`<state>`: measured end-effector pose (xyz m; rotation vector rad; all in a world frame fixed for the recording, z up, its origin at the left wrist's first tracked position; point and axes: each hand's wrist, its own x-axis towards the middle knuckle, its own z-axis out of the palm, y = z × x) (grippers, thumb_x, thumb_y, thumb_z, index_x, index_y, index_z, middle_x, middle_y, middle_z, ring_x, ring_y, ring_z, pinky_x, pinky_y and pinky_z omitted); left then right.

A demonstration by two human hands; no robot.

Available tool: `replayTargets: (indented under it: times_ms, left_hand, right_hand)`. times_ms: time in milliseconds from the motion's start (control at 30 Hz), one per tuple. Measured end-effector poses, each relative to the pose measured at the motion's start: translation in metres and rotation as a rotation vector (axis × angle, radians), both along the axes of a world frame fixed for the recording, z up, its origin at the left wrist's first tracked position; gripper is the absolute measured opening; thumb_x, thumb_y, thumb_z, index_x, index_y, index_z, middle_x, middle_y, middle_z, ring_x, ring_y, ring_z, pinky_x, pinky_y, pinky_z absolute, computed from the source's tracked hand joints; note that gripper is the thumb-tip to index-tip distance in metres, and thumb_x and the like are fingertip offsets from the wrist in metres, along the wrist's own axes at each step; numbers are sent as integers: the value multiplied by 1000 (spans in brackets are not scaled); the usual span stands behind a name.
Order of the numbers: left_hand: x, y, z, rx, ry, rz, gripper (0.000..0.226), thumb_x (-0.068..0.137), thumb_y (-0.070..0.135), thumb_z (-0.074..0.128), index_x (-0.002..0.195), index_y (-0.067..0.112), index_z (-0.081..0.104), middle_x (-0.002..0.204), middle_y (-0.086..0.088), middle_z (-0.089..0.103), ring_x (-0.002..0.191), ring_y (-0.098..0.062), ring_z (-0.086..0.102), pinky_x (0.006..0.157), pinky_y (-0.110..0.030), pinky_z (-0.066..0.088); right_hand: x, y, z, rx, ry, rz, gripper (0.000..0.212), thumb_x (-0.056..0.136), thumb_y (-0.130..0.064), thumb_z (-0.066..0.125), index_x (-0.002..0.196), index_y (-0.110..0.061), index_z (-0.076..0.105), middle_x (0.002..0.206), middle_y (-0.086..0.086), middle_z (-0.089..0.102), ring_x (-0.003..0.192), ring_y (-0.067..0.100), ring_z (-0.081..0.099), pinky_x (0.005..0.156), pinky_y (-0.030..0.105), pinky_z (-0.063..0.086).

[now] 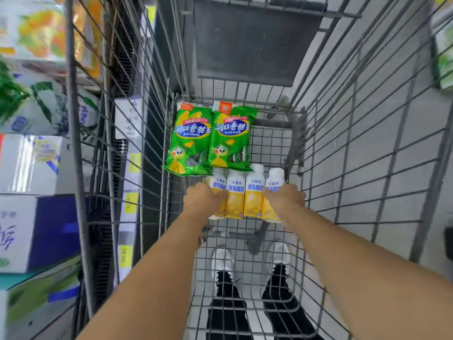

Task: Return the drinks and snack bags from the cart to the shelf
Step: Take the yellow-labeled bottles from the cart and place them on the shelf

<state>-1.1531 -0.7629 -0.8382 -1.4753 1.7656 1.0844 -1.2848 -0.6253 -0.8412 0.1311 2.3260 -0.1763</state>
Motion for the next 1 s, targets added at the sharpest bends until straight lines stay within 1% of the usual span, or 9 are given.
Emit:
replayTargets:
  times_ms: [100, 167, 333, 400, 500, 600, 800, 867, 1000]
  left_hand:
    - [0, 1, 19, 95, 17, 61, 59, 90, 52, 63, 114, -2, 60, 79, -11, 60, 69, -23, 60, 51, -25, 37]
    - [3, 6, 34, 145, 37, 160, 49, 90, 47, 65, 111, 3, 57, 70, -4, 50, 57, -17, 50, 49, -25, 35]
    - [13, 6, 102, 291, 198, 294, 30, 88, 38, 72, 86, 12, 58, 87, -10, 68, 66, -18, 58, 64, -26, 42]
    - [9, -8, 149, 274, 310, 315, 35, 82, 40, 78, 97, 14, 59, 105, -12, 71, 83, -22, 65, 69, -30, 47]
    - [-1, -33, 235, 195, 494, 281, 26, 81, 30, 81, 96, 17, 65, 98, -8, 75, 86, -21, 73, 71, -38, 60]
    - [-4, -56, 334, 89, 638, 274, 30, 81, 19, 83, 98, 12, 59, 82, 0, 71, 63, 4, 68, 57, -16, 57]
    - [30, -84, 500, -170, 846, 231, 48, 62, 27, 93, 96, 23, 59, 94, -5, 75, 88, -23, 71, 85, -43, 60]
    - [52, -82, 545, -243, 878, 231, 60, 57, 32, 93, 106, 21, 61, 98, -3, 76, 92, -22, 73, 88, -52, 57]
    - [100, -59, 621, -374, 938, 249, 51, 69, 20, 90, 112, 21, 65, 101, 0, 77, 94, -18, 73, 90, -43, 57]
  right_hand:
    - [2, 1, 10, -80, 22, 8, 75, 74, -42, 82, 127, 3, 52, 127, 18, 56, 118, 36, 58, 92, 43, 53]
    - [2, -1, 23, -138, 14, 13, 74, 65, -35, 87, 120, 3, 56, 118, 17, 62, 108, 33, 65, 86, 45, 57]
    - [-8, -25, 110, -315, -22, 43, 52, 72, -28, 86, 107, -3, 56, 108, 15, 61, 99, 28, 65, 72, 34, 54]
    - [-15, -36, 160, -401, 0, 79, 38, 74, -26, 86, 94, -4, 62, 101, 15, 66, 96, 25, 65, 75, 33, 51]
    - [-21, -55, 243, -541, 26, 106, 35, 69, -23, 88, 84, -9, 59, 89, 10, 70, 84, 22, 68, 76, 40, 57]
    - [-21, -77, 334, -679, 71, 199, 53, 65, -30, 89, 101, -7, 57, 93, 5, 65, 83, 19, 62, 66, 33, 50]
    - [-12, -101, 504, -987, 111, 360, 53, 61, -30, 91, 102, -15, 60, 95, -1, 71, 89, 19, 70, 77, 26, 57]
    - [-9, -101, 548, -1063, 113, 424, 55, 62, -27, 92, 103, -19, 57, 102, 2, 71, 94, 22, 69, 85, 37, 57]
    - [14, -91, 624, -1205, 118, 578, 49, 64, -23, 92, 92, -29, 51, 100, -3, 70, 93, 19, 69, 90, 49, 55]
